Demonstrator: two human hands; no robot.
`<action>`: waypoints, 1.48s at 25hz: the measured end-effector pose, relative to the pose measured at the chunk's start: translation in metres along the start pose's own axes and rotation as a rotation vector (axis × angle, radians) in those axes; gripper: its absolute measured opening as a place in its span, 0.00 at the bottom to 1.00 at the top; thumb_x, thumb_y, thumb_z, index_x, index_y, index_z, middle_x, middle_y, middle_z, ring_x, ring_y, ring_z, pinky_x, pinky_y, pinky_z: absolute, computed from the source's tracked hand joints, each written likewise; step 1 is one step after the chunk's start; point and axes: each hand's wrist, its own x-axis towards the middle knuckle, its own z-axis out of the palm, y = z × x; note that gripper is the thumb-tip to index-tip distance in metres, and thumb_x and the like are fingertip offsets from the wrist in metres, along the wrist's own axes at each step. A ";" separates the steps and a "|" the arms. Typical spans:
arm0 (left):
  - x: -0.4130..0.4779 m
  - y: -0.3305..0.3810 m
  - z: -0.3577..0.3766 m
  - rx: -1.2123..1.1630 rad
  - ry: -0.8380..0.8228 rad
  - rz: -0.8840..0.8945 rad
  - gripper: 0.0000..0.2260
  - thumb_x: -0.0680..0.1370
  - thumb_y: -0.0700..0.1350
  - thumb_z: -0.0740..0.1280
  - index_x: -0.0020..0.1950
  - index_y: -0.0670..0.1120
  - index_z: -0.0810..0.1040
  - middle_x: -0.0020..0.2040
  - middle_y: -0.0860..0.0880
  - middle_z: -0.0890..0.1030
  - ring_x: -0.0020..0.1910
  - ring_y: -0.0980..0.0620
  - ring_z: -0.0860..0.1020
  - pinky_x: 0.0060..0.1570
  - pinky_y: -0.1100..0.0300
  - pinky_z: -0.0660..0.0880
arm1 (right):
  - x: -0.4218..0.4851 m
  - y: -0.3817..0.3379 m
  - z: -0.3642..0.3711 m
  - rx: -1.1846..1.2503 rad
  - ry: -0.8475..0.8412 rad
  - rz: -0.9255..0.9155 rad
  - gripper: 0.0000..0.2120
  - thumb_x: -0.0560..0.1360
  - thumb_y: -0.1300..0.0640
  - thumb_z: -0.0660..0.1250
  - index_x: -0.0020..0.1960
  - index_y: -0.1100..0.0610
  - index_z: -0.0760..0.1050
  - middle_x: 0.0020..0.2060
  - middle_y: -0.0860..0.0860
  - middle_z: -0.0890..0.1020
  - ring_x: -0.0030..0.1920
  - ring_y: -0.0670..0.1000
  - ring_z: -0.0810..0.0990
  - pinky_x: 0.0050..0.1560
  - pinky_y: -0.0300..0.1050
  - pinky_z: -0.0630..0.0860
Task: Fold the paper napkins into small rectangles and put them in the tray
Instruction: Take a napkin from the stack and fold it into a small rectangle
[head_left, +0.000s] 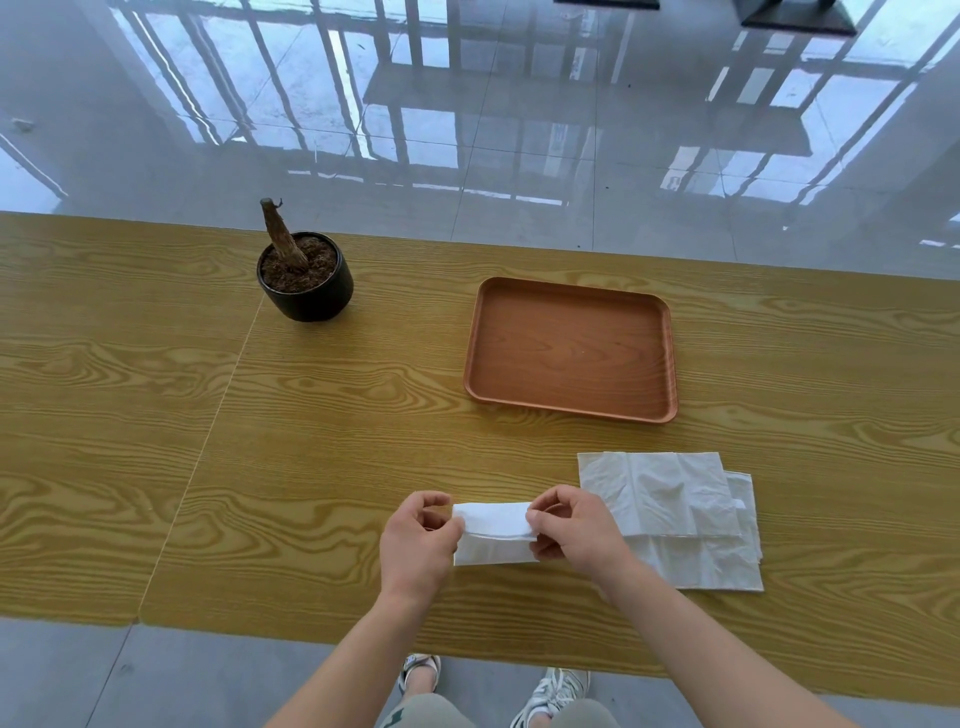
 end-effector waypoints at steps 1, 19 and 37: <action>-0.001 -0.002 0.000 0.015 0.001 0.006 0.10 0.70 0.38 0.75 0.46 0.52 0.81 0.32 0.51 0.82 0.31 0.50 0.81 0.38 0.51 0.78 | -0.001 0.002 0.001 -0.016 0.003 -0.002 0.02 0.74 0.65 0.71 0.44 0.62 0.79 0.34 0.57 0.82 0.31 0.54 0.82 0.37 0.50 0.83; -0.017 -0.016 0.002 0.542 -0.043 0.043 0.02 0.71 0.48 0.70 0.39 0.55 0.79 0.33 0.56 0.81 0.34 0.60 0.78 0.32 0.62 0.70 | -0.002 0.007 0.002 -0.781 0.067 -0.273 0.11 0.74 0.51 0.70 0.53 0.49 0.72 0.36 0.42 0.75 0.39 0.47 0.77 0.39 0.46 0.76; 0.007 -0.039 -0.033 1.085 0.130 0.490 0.21 0.72 0.55 0.73 0.63 0.50 0.79 0.68 0.42 0.75 0.71 0.40 0.70 0.65 0.31 0.67 | 0.010 -0.002 0.010 -0.941 0.289 -0.134 0.08 0.73 0.48 0.65 0.37 0.49 0.74 0.36 0.43 0.78 0.39 0.49 0.77 0.35 0.45 0.74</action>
